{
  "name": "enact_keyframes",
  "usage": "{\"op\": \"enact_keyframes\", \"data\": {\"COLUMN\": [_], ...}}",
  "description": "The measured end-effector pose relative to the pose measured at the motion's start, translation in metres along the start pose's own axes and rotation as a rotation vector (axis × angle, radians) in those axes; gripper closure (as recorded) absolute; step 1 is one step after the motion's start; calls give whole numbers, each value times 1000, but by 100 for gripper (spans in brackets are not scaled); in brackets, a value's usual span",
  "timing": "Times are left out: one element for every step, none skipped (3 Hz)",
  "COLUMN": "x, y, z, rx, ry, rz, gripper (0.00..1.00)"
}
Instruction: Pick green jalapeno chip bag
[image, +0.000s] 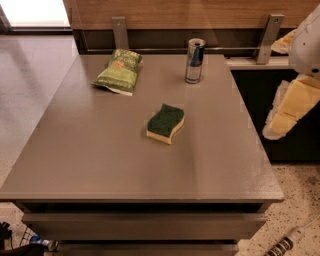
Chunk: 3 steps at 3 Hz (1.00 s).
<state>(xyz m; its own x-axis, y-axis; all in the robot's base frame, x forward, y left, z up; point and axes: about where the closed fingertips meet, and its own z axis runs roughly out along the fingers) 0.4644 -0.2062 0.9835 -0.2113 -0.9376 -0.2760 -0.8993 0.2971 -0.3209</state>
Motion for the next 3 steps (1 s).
{"op": "enact_keyframes", "data": {"x": [-30, -91, -135], "y": [-30, -84, -132], "z": [32, 61, 63], "rx": [55, 156, 272], "ry": [-129, -341, -532], "rz": [75, 143, 198], "gripper": [0, 0, 0]}}
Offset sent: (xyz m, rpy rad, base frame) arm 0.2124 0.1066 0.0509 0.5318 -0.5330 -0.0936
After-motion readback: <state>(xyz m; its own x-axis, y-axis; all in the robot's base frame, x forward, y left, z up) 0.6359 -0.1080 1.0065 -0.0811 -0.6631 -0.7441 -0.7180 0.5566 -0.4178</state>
